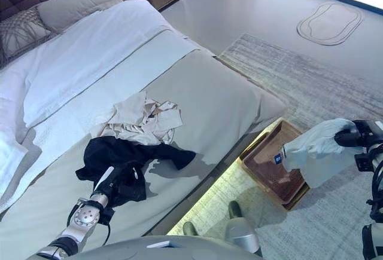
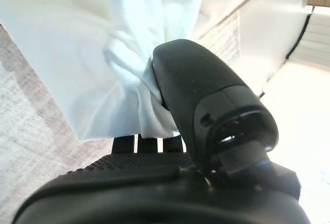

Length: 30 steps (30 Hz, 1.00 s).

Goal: Pick up the clothes from the bed and place them into the basket

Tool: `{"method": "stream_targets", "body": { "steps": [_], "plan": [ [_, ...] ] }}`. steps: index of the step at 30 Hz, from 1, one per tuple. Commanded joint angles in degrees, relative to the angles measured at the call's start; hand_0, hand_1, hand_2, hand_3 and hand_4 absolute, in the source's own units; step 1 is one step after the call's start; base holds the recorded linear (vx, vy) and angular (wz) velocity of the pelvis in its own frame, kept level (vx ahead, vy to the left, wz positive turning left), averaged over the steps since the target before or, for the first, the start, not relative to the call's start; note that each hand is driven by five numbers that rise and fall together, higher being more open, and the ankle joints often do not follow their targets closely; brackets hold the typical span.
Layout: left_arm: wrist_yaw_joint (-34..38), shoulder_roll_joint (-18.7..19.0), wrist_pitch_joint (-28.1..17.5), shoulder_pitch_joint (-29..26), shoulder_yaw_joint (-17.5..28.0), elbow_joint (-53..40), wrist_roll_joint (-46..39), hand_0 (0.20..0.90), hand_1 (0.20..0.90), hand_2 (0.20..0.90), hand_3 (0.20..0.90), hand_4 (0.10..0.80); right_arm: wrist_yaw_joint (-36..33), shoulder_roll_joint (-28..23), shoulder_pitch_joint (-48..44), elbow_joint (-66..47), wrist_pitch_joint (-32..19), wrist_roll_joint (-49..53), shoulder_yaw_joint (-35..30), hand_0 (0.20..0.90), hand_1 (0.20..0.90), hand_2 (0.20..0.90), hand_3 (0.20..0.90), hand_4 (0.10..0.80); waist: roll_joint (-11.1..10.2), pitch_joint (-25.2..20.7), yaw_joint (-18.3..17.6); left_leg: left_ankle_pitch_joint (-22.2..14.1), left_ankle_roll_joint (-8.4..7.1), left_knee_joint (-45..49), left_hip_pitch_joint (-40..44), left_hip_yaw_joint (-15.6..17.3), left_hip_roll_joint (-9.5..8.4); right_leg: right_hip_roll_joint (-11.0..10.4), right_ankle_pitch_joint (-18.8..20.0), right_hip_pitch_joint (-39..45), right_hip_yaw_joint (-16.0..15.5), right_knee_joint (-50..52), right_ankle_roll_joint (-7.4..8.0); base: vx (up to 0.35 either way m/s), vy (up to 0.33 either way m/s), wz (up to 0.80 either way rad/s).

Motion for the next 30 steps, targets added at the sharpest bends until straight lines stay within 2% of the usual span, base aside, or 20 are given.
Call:
{"method": "stream_targets", "body": {
  "steps": [1, 10, 18, 27, 30],
  "plan": [
    [0.92, 2.52, -4.57, -3.66, 1.08, -1.74, -0.12, 0.9, 0.9, 0.9, 0.9, 0.8, -3.27, -0.81, -4.92, 0.44, -2.8, -0.8, -0.9, 0.9, 0.9, 0.9, 0.9, 0.8, -3.56, -1.05, 1.23, -5.91, -1.94, 4.65, -0.8, -2.57, -0.63, -2.38, -4.1, -1.8, -3.76, 6.0, 2.41, -0.035, 0.001, 0.04],
    [1.18, 2.37, -3.88, -4.31, 0.71, -2.43, -0.44, 0.9, 0.9, 0.9, 0.9, 0.8, -1.08, 0.96, -4.15, 0.97, -2.48, 0.79, -0.38, 0.9, 0.9, 0.9, 0.9, 0.8, -3.39, -0.57, 1.58, -5.75, -1.99, 4.44, -0.76, -3.2, -0.76, -2.47, -4.16, -1.49, -3.98, 5.86, 2.26, -0.014, 0.0, 0.01],
    [2.26, 2.2, -3.37, -3.87, 1.51, -1.85, 0.26, 0.9, 0.9, 0.9, 0.9, 0.8, -0.4, 2.65, -3.84, -0.24, -4.05, 2.69, 0.77, 0.9, 0.9, 0.9, 0.9, 0.8, -4.89, -1.35, 2.94, -5.47, -2.12, 4.13, -0.29, -4.46, -0.41, -2.39, -4.35, -0.35, -4.83, 5.83, 2.03, 0.022, -0.029, 0.08],
    [4.24, 1.53, -2.77, -3.38, 2.4, -1.42, -0.37, 0.9, 0.9, 0.9, 0.9, 0.8, -5.58, 5.5, -7.76, -10.02, -6.04, 2.29, 4.82, 0.9, 0.9, 0.9, 0.9, 0.8, -6.39, -1.53, 5.56, -5.08, -2.5, 4.13, -0.56, -7.28, -0.55, -2.61, -5.05, 0.88, -6.67, 6.03, 1.47, 0.01, -0.007, 0.09],
    [5.34, 0.91, -3.25, -2.92, 2.61, -1.08, -0.6, 0.9, 0.9, 0.9, 0.9, 0.8, -8.53, 6.45, -11.11, -13.33, -8.77, 1.79, 7.84, 0.9, 0.9, 0.9, 0.9, 0.8, -6.87, -1.31, 7.02, -5.02, -2.66, 4.71, -0.99, -8.52, -0.75, -2.85, -5.51, 1.39, -7.64, 6.33, 1.07, 0.011, 0.006, 0.21]
  ]
}}
